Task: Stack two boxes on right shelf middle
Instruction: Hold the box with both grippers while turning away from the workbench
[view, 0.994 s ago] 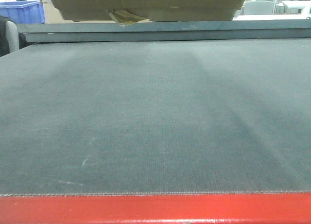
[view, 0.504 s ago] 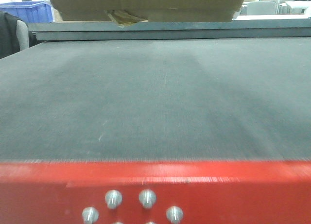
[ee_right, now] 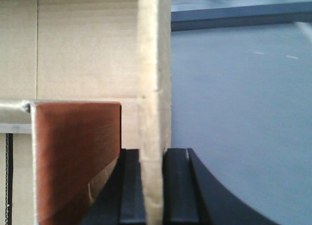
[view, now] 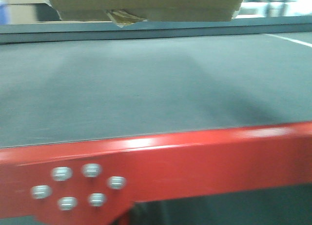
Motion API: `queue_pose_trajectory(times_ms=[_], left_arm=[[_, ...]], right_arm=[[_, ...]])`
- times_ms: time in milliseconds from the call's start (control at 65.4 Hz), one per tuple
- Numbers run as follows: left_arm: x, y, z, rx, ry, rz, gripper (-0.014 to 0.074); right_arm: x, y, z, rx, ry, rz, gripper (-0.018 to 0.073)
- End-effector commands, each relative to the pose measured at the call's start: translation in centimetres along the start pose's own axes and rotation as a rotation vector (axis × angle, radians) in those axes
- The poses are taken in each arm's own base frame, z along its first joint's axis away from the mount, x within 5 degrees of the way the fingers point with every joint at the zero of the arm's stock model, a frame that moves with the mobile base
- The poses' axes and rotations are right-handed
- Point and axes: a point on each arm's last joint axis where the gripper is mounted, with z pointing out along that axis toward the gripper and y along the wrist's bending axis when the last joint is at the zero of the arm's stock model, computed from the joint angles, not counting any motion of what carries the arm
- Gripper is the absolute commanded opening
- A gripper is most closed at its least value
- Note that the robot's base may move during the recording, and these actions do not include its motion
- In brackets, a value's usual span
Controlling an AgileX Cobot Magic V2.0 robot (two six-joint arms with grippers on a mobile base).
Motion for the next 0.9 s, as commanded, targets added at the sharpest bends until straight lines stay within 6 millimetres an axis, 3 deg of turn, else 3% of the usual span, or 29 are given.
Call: queue_pose_trajectory(times_ms=[0, 887], left_arm=[[-1.04, 0.07, -0.78, 0.025, -0.071, -0.001, -0.0111], [-1.05, 0.08, -0.78, 0.024, -0.072, 0.0, -0.0111]], right_arm=[[-1.31, -0.02, -0.84, -0.02, -0.089, -0.003, -0.0154], [-1.31, -0.02, -0.84, -0.02, -0.089, -0.003, -0.0154]])
